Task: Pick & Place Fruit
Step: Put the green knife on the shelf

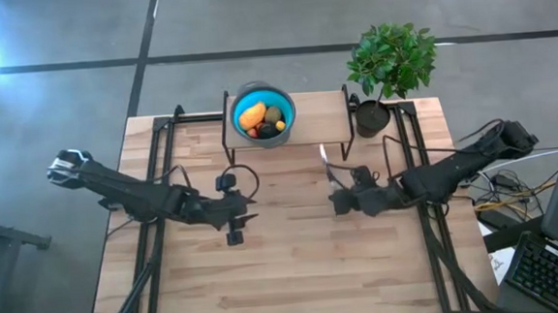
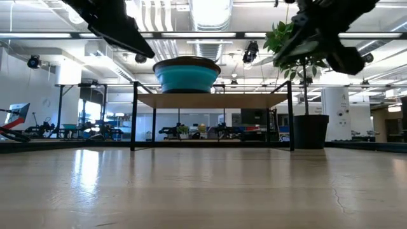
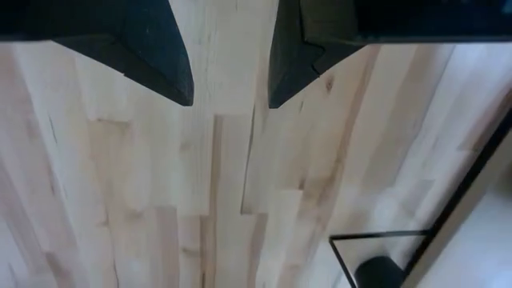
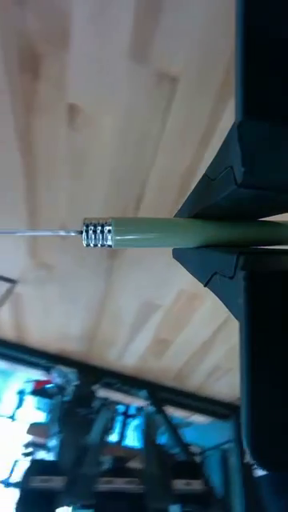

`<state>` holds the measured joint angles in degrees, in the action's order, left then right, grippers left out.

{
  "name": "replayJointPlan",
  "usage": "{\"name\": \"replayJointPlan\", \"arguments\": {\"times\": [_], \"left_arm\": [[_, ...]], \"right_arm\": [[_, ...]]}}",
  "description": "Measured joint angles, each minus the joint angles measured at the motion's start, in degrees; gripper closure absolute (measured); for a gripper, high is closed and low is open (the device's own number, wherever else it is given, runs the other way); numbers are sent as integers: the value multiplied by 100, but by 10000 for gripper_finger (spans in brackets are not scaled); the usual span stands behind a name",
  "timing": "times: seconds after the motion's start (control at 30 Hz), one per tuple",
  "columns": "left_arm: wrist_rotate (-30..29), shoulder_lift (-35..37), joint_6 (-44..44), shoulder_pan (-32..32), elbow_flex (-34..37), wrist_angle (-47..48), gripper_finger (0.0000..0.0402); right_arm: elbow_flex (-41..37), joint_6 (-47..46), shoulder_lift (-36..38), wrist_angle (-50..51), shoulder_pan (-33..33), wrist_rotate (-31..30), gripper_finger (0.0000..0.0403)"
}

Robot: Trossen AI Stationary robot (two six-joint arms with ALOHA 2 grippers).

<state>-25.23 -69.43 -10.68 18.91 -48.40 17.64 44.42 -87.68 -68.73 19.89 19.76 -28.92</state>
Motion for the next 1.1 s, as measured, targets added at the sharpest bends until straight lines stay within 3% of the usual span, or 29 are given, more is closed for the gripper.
{"name": "replayJointPlan", "arguments": {"times": [0.3,0.63,1.1], "left_arm": [[-2,369,-26,-10,-2,19,234],[0,433,32,-10,-2,59,235],[-21,433,181,-370,-4,139,247]], "right_arm": [[9,-43,0,-722,-784,-237,376],[329,159,-2,-740,-1533,-222,375],[697,919,-4,-682,-2779,800,374]]}}
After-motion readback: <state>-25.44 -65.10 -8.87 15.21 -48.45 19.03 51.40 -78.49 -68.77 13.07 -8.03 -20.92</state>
